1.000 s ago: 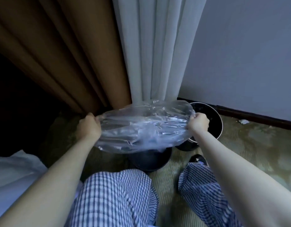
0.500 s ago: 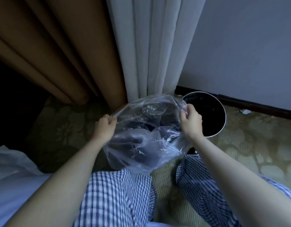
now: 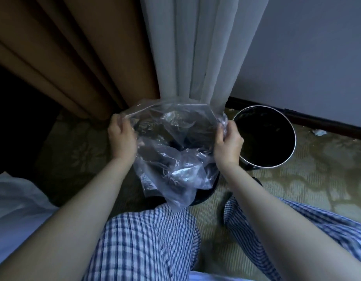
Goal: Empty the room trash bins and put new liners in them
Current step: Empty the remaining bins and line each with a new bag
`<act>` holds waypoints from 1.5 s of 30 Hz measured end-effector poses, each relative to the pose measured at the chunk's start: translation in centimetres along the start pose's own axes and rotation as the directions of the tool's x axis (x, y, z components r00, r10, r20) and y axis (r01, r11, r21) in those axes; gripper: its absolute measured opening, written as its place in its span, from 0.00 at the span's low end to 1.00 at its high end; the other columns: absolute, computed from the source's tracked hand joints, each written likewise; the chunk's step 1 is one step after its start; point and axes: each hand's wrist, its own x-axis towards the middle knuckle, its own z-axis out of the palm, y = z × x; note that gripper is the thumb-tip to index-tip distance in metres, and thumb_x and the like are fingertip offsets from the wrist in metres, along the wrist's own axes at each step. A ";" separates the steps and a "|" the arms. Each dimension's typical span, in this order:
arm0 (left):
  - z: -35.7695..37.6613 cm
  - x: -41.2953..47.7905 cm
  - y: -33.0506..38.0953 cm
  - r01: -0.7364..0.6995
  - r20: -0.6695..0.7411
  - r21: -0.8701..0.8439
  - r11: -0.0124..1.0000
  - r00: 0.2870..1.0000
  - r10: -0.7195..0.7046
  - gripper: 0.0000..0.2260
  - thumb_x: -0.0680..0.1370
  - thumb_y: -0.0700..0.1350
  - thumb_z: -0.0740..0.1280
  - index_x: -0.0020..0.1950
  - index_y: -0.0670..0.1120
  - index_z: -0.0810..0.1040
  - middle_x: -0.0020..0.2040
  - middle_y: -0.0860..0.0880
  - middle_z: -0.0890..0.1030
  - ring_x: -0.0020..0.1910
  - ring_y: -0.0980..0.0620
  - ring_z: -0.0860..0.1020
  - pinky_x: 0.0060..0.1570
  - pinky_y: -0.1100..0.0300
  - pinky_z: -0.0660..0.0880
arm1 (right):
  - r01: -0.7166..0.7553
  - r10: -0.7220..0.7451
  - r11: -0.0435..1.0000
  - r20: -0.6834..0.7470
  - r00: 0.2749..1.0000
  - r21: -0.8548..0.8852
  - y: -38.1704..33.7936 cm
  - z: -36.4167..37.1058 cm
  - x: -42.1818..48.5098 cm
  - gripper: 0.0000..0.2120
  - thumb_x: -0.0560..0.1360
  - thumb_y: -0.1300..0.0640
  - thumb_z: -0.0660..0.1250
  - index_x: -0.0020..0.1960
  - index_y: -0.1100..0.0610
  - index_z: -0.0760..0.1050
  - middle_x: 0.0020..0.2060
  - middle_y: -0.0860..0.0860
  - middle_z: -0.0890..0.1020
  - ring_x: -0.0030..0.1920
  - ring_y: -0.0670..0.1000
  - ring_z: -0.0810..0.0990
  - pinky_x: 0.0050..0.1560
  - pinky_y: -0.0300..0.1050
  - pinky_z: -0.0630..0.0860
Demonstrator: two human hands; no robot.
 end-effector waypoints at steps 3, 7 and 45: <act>-0.2 -0.3 0.6 -0.005 0.000 0.000 1.000 1.000 0.005 0.12 0.82 0.42 0.55 0.38 0.51 0.67 0.32 0.51 0.69 0.27 0.58 0.68 0.30 0.62 0.67 | 0.043 -0.042 0.999 -0.064 0.997 0.017 -1.3 -0.9 1.1 0.10 0.80 0.61 0.60 0.40 0.57 0.65 0.26 0.44 0.66 0.26 0.49 0.62 0.34 0.43 0.58; -0.7 -1.6 0.7 -0.066 0.125 0.206 0.976 0.991 0.041 0.08 0.83 0.44 0.54 0.51 0.44 0.70 0.44 0.48 0.74 0.41 0.50 0.74 0.38 0.62 0.66 | 0.054 -0.053 0.997 0.013 0.998 -0.055 -0.4 -1.7 0.4 0.09 0.80 0.59 0.60 0.41 0.57 0.66 0.26 0.46 0.68 0.30 0.53 0.67 0.36 0.49 0.65; 2.8 2.5 -8.1 0.199 0.160 0.638 0.744 0.911 -0.381 0.29 0.77 0.46 0.67 0.74 0.46 0.58 0.70 0.41 0.68 0.64 0.40 0.71 0.55 0.51 0.70 | 0.098 -0.019 0.876 0.168 0.986 -0.472 8.1 -0.8 0.2 0.25 0.71 0.59 0.66 0.68 0.61 0.69 0.62 0.58 0.73 0.63 0.59 0.69 0.61 0.52 0.65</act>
